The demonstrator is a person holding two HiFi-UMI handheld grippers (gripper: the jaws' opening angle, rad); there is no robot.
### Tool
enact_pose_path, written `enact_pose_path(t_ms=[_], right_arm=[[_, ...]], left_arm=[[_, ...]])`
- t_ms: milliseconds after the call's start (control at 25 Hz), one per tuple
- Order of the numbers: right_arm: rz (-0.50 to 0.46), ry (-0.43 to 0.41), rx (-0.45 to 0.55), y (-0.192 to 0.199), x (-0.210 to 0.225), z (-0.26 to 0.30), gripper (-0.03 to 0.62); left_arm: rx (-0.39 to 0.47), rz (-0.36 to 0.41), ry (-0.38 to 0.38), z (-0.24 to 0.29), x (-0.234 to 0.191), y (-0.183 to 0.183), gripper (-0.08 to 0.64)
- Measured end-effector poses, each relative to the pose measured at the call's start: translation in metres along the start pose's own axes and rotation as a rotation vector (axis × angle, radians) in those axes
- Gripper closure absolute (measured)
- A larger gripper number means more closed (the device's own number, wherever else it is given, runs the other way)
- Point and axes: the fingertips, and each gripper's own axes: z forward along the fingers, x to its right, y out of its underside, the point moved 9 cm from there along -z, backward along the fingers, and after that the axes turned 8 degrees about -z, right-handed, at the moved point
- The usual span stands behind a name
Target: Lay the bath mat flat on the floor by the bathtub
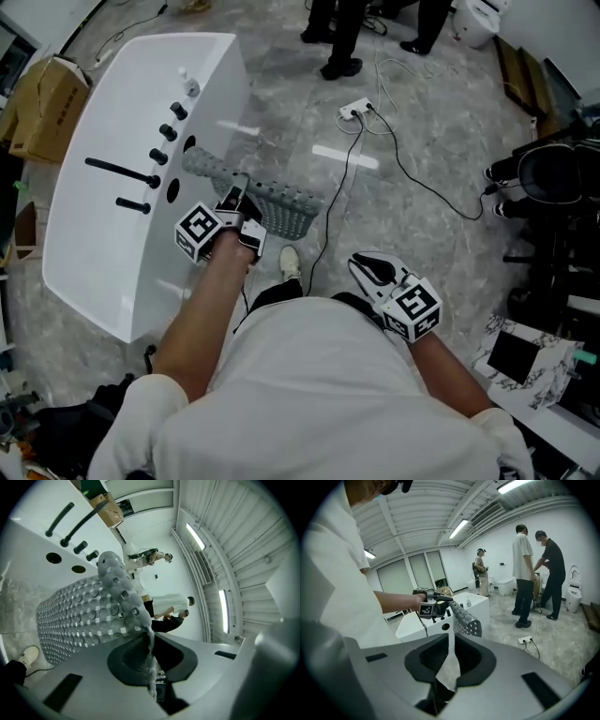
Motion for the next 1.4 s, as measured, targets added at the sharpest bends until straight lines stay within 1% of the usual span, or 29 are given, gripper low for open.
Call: enact_pose_path(t_ms=[120, 240, 280, 440, 520, 680, 800, 920, 1120, 1240, 1320, 1400], right_arm=[[-0.014, -0.011, -0.010, -0.024, 0.022, 0.025, 0.541], [-0.041, -0.051, -0.038, -0.042, 0.038, 0.041, 0.541], [-0.040, -0.060, -0.042, -0.046, 0.044, 0.046, 0.541], [0.027, -0.099, -0.030, -0.054, 0.087, 0.071, 0.543], [0.015, -0.130, -0.036, -0.058, 0.109, 0.082, 0.543], [0.002, -0.192, -0.038, -0.068, 0.170, 0.101, 0.543], [-0.013, -0.236, -0.047, -0.078, 0.229, 0.114, 0.543], [-0.009, -0.283, -0.070, -0.088, 0.290, 0.127, 0.543], [0.016, -0.320, -0.113, -0.090, 0.380, 0.145, 0.543], [0.000, -0.337, -0.149, -0.084, 0.412, 0.157, 0.543], [-0.013, -0.357, -0.173, -0.078, 0.424, 0.166, 0.543], [0.000, -0.377, -0.191, -0.073, 0.434, 0.176, 0.544]], left_arm=[[-0.015, 0.005, 0.025, 0.045, 0.005, -0.016, 0.518], [-0.018, 0.013, 0.014, 0.084, 0.004, -0.027, 0.518], [-0.018, 0.018, 0.006, 0.098, 0.003, -0.032, 0.518], [0.006, 0.023, -0.022, 0.158, -0.004, -0.054, 0.518], [0.020, 0.021, -0.037, 0.188, -0.006, -0.063, 0.518], [0.041, 0.016, -0.054, 0.257, -0.003, -0.075, 0.518], [0.068, 0.013, -0.066, 0.310, 0.001, -0.083, 0.518], [0.096, 0.006, -0.078, 0.358, 0.000, -0.093, 0.518], [0.159, -0.014, -0.087, 0.435, -0.008, -0.107, 0.518], [0.180, -0.019, -0.074, 0.472, -0.013, -0.118, 0.518], [0.183, -0.022, -0.060, 0.489, -0.019, -0.125, 0.518], [0.186, -0.028, -0.034, 0.504, -0.027, -0.133, 0.518]])
